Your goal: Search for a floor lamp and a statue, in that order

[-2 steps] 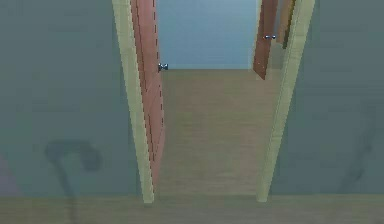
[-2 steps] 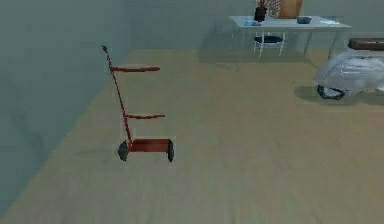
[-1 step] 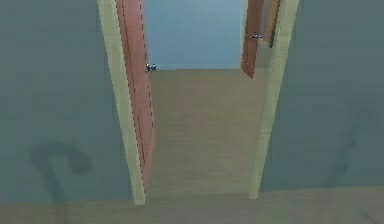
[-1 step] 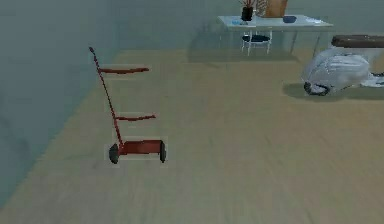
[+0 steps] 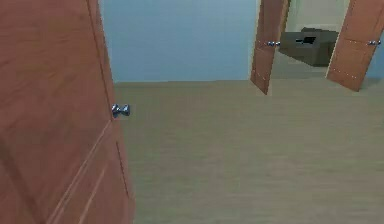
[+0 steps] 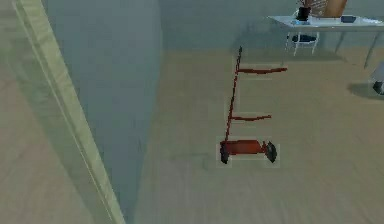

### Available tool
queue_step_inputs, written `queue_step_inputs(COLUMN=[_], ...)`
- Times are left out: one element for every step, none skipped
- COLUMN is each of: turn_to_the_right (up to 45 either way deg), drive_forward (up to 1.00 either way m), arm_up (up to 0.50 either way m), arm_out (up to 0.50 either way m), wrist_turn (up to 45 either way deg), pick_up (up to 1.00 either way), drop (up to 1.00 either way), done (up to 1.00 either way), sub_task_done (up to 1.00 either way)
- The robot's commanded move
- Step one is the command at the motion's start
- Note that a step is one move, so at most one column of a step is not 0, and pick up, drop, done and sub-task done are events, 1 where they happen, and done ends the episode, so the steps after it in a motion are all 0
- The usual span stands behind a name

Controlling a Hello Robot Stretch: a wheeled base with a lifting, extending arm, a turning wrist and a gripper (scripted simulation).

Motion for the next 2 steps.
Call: queue_step_inputs(turn_to_the_right=[0.0, 0.0], drive_forward=[1.00, 0.30], arm_up=[0.00, 0.00], arm_out=[0.00, 0.00], wrist_turn=[0.0, 0.0], pick_up=[0.00, 0.00], drop=[0.00, 0.00], done=[0.00, 0.00], sub_task_done=[0.00, 0.00])
